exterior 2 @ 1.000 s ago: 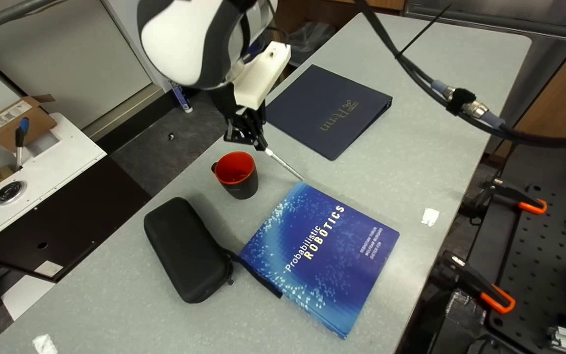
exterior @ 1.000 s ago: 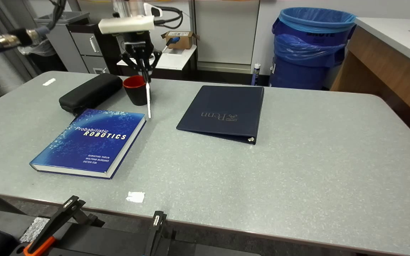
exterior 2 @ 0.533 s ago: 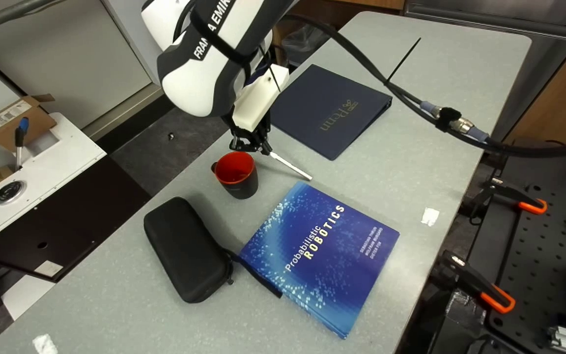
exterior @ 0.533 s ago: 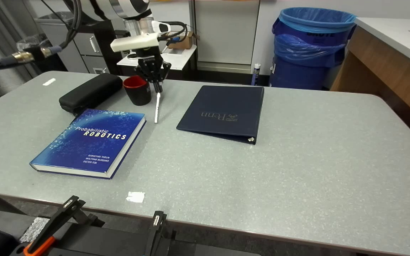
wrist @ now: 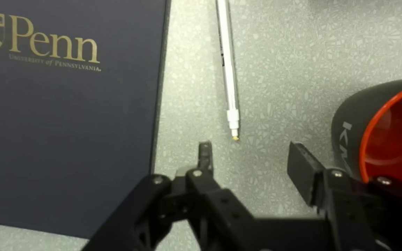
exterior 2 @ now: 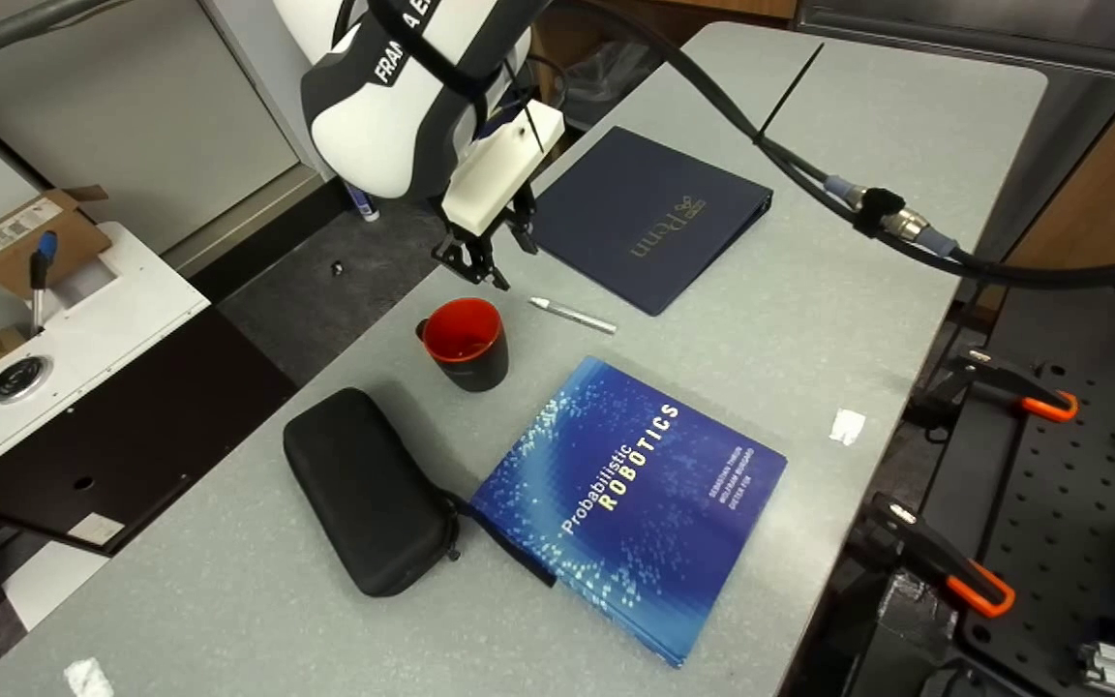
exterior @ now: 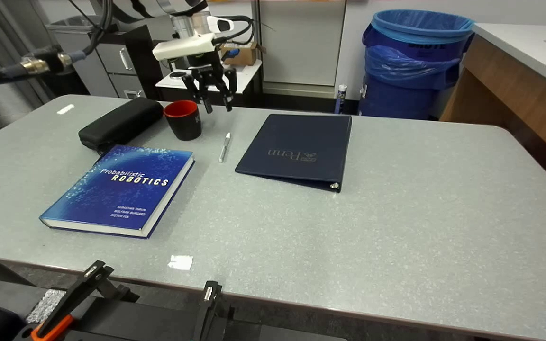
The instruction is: Remove the pen from the mug and put it on the table
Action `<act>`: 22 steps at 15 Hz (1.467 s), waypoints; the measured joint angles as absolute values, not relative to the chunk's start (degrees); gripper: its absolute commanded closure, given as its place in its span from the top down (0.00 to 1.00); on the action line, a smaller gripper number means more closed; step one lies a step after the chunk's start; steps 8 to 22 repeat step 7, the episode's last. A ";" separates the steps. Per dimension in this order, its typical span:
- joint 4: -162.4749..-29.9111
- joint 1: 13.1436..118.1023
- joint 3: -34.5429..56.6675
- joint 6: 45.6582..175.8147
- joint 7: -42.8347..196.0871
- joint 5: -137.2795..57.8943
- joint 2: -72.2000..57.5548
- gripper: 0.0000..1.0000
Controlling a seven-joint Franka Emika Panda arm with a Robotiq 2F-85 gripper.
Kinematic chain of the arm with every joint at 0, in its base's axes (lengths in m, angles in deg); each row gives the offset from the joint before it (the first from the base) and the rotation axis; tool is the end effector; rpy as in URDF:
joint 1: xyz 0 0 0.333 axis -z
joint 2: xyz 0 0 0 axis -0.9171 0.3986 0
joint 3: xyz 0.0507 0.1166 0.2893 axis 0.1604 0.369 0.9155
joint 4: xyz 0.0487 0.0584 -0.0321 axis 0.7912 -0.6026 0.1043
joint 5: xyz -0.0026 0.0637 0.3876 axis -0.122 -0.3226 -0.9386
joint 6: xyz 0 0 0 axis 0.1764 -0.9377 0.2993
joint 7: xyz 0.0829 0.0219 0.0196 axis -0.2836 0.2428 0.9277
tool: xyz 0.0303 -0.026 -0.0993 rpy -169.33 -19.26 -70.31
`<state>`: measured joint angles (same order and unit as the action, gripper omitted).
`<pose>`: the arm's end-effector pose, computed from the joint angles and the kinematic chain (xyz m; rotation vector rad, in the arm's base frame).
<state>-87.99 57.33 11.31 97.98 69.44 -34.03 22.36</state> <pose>0.6993 0.0675 0.1894 2.9466 -0.0077 -0.1789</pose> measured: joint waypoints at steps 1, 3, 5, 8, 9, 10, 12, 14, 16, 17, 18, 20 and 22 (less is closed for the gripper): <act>-87.80 57.33 11.22 97.98 69.28 -34.03 22.36 0.99; -87.44 57.35 11.09 97.75 69.20 -34.03 22.36 0.89; -87.29 57.35 11.08 97.60 69.20 -34.03 22.36 0.99; -87.29 57.35 11.08 97.59 69.20 -34.03 22.36 0.99; -87.29 57.35 11.08 97.59 69.20 -34.03 22.36 0.99; -87.29 57.35 11.08 97.59 69.20 -34.03 22.36 0.99; -87.29 57.35 11.08 97.59 69.20 -34.03 22.36 0.99; -87.29 57.35 11.08 97.59 69.20 -34.03 22.36 0.99; -87.29 57.35 11.08 97.59 69.20 -34.03 22.36 0.99; -87.29 57.35 11.08 97.59 69.20 -34.03 22.36 0.99; -87.29 57.35 11.08 97.59 69.20 -34.03 22.36 0.99; -87.29 57.35 11.08 97.59 69.20 -34.03 22.36 0.99; -87.29 57.35 11.08 97.59 69.20 -34.03 22.36 0.99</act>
